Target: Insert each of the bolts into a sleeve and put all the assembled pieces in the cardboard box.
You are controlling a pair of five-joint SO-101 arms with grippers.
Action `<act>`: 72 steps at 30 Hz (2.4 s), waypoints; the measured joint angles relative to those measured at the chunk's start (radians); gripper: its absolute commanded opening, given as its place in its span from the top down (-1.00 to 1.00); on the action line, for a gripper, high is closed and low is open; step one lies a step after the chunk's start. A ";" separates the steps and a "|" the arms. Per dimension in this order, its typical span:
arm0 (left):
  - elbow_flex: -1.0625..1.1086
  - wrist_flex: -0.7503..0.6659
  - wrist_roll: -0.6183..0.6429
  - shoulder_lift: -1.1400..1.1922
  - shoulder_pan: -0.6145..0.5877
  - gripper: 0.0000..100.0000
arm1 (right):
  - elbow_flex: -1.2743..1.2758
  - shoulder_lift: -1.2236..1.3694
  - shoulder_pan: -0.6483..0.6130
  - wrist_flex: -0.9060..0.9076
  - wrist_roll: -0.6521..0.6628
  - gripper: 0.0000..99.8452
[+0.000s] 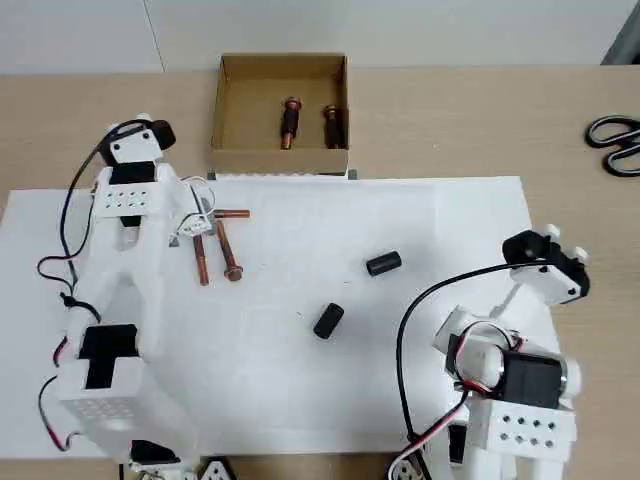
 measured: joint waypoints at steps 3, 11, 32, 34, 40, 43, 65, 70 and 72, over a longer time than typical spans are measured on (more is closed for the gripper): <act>0.000 -0.005 0.000 0.005 0.015 0.63 | 0.000 0.000 0.000 0.000 0.000 1.00; 0.000 -0.021 0.000 0.103 0.014 0.73 | 0.000 0.000 0.000 0.000 0.000 1.00; -0.009 -0.087 0.000 0.114 0.020 0.99 | -0.015 0.000 0.000 0.000 0.000 1.00; -0.029 -0.063 0.000 0.115 0.020 0.99 | -0.061 0.000 0.002 0.000 0.006 1.00; -0.292 0.218 0.057 0.115 0.060 0.99 | -0.218 -0.003 -0.040 0.012 0.121 1.00; -0.505 0.377 0.066 0.115 0.107 0.99 | -0.292 -0.003 -0.124 0.064 0.155 1.00; -0.597 0.423 0.071 -0.640 0.462 0.99 | -0.427 -0.299 -0.499 0.130 0.419 1.00; -0.315 0.321 0.106 -0.870 0.460 0.99 | -0.388 -0.324 -0.502 0.110 0.485 1.00; -0.195 0.235 0.112 -0.973 0.460 0.99 | -0.361 -0.324 -0.506 0.089 0.511 1.00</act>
